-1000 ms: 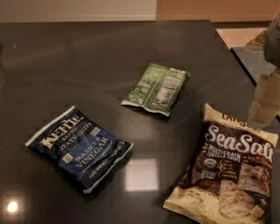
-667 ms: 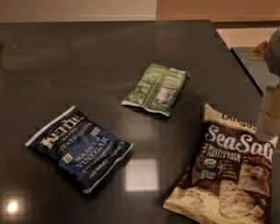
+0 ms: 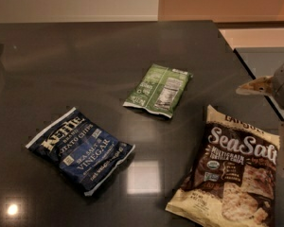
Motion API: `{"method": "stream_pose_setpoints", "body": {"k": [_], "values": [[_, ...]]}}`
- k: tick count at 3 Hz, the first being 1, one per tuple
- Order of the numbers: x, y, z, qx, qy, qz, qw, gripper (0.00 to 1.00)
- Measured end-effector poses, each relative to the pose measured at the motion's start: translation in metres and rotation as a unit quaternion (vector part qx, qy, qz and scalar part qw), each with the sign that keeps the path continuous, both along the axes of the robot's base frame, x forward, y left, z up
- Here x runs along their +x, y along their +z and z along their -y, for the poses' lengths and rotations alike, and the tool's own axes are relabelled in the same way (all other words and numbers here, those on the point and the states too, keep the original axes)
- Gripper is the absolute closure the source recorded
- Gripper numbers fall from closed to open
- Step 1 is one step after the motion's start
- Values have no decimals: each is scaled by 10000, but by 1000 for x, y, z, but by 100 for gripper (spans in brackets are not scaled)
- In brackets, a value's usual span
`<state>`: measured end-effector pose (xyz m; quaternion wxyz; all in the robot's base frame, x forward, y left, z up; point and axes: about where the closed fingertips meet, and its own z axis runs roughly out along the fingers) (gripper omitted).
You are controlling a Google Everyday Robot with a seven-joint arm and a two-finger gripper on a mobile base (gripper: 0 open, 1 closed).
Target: Move brown chip bag near green jalapeno chip bag
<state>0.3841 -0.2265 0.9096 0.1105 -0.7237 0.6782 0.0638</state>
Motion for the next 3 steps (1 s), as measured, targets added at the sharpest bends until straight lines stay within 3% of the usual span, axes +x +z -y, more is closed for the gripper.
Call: {"method": "stream_pose_setpoints", "body": {"k": [2,3], "values": [[-17,-34,-5,-50,955,265,9951,0],[-18,-49,-8,-159,1196,346,9921,0]]}}
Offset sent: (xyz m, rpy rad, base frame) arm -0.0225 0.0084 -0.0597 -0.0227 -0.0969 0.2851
